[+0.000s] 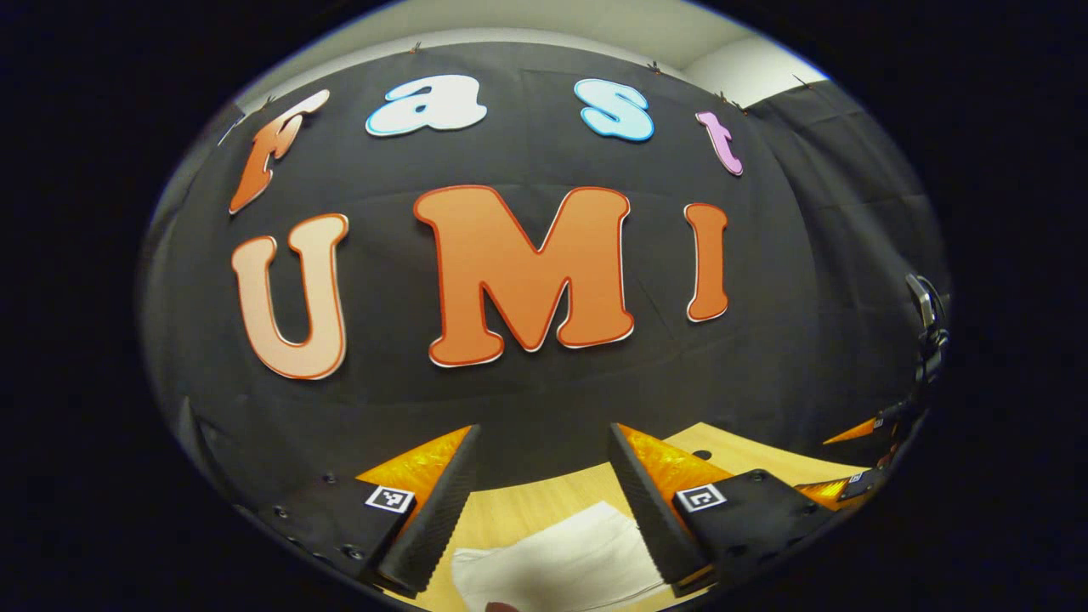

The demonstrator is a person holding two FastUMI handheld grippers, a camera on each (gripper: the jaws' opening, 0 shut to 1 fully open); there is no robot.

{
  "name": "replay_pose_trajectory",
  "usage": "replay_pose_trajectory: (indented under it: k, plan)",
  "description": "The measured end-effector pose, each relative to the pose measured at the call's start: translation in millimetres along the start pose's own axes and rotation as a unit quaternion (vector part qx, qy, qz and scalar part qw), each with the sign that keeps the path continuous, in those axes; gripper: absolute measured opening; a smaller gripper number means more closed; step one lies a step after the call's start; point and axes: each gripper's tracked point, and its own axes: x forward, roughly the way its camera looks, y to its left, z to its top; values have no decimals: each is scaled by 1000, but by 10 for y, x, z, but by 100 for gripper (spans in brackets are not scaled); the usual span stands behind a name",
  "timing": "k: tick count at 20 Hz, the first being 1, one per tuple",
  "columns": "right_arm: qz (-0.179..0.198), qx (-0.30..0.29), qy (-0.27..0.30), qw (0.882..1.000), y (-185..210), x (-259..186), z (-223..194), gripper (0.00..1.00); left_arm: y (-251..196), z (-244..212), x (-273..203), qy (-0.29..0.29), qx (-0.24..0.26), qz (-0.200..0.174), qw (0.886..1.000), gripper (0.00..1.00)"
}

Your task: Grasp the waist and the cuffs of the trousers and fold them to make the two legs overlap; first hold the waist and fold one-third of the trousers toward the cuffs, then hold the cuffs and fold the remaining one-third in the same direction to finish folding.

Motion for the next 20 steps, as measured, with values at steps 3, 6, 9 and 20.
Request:
replay_pose_trajectory:
  k: [3,6,9,20]
  plan:
    - [6,-6,-13,1000,233,-91,181,98,276,60,-316,-7,14,21,1000,99]
    - [19,-10,-27,999,511,-125,341,98,770,67,-624,-12,37,84,996,99]
    - [31,-20,-28,999,805,-163,423,97,1117,76,-901,-22,38,119,992,99]
    - [54,-35,-65,996,1450,-299,776,98,1759,-196,-1372,-9,-36,152,988,99]
